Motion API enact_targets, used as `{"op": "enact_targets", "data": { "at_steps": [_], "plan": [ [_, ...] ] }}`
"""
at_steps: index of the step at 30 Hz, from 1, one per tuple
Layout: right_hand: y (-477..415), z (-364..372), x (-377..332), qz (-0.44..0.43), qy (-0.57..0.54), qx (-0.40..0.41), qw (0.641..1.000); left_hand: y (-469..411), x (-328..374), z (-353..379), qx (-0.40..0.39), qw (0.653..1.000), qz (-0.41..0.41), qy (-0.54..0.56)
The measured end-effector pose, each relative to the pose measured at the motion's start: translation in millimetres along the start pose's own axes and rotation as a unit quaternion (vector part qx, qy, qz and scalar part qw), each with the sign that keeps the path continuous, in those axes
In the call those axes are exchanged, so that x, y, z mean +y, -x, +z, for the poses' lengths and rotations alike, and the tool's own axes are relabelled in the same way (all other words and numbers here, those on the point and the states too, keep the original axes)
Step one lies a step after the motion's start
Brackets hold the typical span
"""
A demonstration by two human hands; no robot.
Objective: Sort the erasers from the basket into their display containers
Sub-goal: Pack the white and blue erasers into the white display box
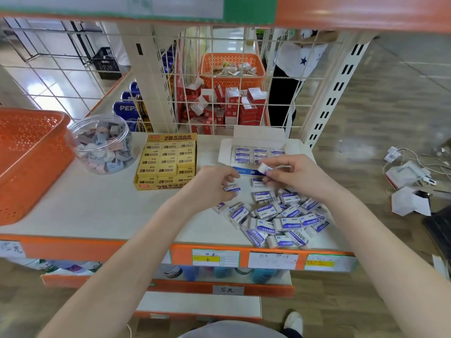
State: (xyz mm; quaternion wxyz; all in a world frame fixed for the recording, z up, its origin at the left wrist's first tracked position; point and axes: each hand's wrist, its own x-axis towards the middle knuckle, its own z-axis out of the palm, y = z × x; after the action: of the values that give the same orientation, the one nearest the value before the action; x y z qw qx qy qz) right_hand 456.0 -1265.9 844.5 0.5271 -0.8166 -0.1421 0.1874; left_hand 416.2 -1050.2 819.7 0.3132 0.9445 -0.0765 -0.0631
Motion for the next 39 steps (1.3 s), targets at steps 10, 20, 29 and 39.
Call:
{"op": "enact_targets", "data": {
  "at_steps": [10, 20, 29, 39],
  "plan": [
    [-4.0, -18.2, -7.9, -0.007, 0.023, 0.002, 1.0, -2.6, 4.0, -19.2, 0.067, 0.997, 0.033, -0.011],
    [-36.0, -63.1, -11.3, 0.017, 0.213, 0.036, 0.976, -69.0, 18.9, -42.0, 0.007, 0.995, 0.068, -0.07],
    [-49.7, -37.0, 0.5, -0.051, 0.398, 0.095, 0.911, -75.1, 15.1, -36.9, -0.052, 0.985, 0.076, -0.142],
    [-48.3, -35.4, -8.4, -0.023, 0.429, 0.056, 0.901, -80.0, 11.4, -30.8, -0.015, 0.967, 0.087, -0.239]
  ]
}}
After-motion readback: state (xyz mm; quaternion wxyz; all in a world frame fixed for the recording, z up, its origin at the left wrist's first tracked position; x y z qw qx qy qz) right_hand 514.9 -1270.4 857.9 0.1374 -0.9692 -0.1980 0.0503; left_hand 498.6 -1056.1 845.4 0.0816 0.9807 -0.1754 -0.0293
